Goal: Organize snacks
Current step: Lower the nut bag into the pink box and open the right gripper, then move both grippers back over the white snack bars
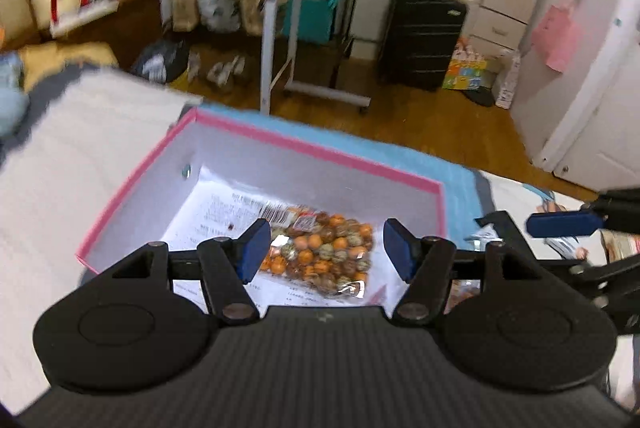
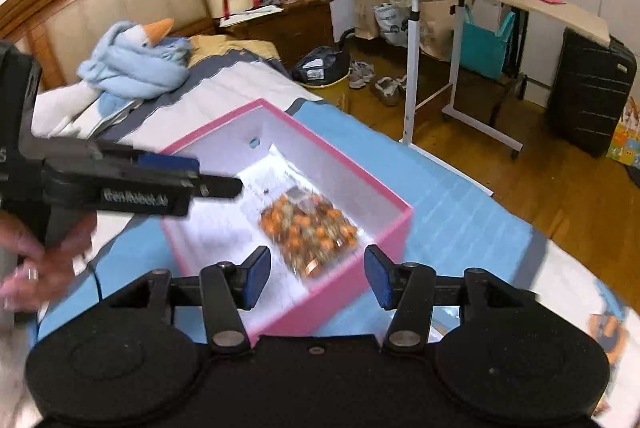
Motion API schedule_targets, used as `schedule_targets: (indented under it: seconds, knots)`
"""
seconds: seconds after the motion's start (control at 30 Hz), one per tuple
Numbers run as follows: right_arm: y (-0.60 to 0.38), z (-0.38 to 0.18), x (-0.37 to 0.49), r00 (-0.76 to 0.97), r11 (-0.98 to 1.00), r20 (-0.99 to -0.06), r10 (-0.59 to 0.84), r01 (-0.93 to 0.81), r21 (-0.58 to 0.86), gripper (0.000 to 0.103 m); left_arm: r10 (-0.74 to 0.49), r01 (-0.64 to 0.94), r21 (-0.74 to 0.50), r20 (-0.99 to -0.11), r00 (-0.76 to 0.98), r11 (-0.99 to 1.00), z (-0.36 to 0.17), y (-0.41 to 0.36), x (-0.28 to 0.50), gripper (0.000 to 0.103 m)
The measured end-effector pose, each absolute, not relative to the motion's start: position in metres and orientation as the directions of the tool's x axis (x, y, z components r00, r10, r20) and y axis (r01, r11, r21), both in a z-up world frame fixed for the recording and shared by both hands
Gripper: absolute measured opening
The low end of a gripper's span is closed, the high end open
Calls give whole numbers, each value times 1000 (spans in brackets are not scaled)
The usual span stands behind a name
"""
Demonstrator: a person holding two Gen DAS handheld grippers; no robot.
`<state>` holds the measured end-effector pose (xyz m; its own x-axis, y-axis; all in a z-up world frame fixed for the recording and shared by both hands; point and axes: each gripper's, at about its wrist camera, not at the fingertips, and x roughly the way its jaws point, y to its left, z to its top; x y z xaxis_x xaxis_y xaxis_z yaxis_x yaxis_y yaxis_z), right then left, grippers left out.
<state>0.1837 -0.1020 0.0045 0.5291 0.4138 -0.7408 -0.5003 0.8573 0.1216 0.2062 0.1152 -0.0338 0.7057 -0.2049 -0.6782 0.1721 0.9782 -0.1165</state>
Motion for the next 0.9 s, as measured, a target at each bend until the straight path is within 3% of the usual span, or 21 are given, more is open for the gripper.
schedule_targets:
  seconds: [0.1,0.3,0.6,0.9]
  knots:
    - [-123,23,159,565,854,-735,375,-519,37,57,-206,209,-78,-667,716,975,-12,95,186,62]
    - [-170,56,118,565,856,-733,379,-514,47,58,-249,307,-37,-679,690,951,19,47,146,66]
    - [-228,68,83,607,860,-715,347,-510,-17,68,-349,449,-44,-698,625,892,31,-42,97,74]
    - [-282,32,111,567,900,-727,388,-404,165,69,-401,494,-103,-733,549,863,-18,-123,92,77]
